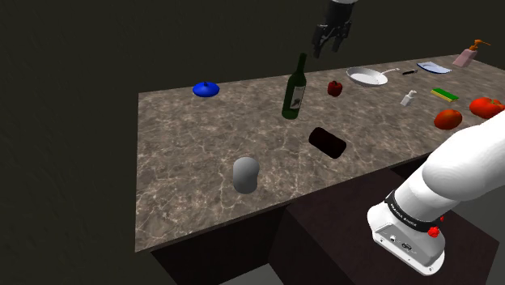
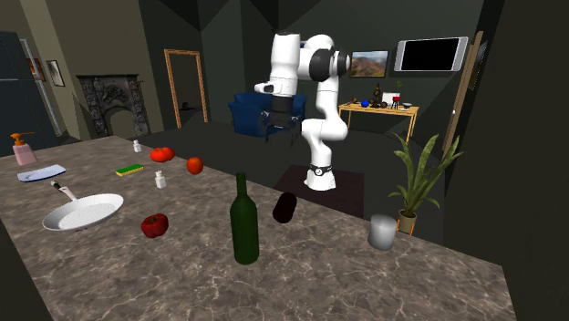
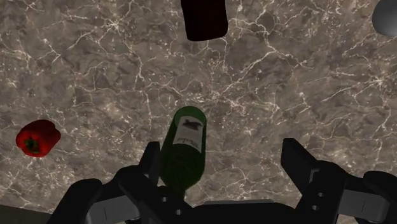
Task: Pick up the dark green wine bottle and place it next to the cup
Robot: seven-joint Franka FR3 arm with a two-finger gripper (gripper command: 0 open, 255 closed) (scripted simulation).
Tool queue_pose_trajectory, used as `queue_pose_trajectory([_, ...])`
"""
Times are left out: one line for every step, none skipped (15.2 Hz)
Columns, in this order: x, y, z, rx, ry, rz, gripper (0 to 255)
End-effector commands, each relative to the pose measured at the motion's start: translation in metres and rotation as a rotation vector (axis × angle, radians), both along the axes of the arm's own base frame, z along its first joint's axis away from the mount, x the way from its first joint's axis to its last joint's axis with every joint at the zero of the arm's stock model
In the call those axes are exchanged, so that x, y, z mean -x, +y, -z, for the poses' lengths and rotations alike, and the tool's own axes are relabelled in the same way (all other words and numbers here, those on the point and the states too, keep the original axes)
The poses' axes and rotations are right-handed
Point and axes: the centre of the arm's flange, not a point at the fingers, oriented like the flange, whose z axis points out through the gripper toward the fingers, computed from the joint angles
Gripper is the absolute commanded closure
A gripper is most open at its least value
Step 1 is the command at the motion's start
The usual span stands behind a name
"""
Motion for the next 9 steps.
queue_pose_trajectory([-0.025,-0.013,0.008,-0.012,-0.007,0.013,0])
queue_pose_trajectory([-0.036,-0.019,0.012,-0.018,-0.009,0.02,0])
queue_pose_trajectory([-0.047,-0.026,0.017,-0.024,-0.012,0.026,0])
queue_pose_trajectory([-0.058,-0.032,0.021,-0.03,-0.014,0.033,0])
queue_pose_trajectory([-0.068,-0.038,0.025,-0.036,-0.017,0.039,0])
queue_pose_trajectory([-0.079,-0.045,0.029,-0.043,-0.02,0.046,0])
queue_pose_trajectory([-0.09,-0.051,0.034,-0.049,-0.022,0.052,0])
queue_pose_trajectory([-0.101,-0.057,0.038,-0.055,-0.025,0.059,0])
queue_pose_trajectory([-0.112,-0.064,0.042,-0.061,-0.027,0.065,0])
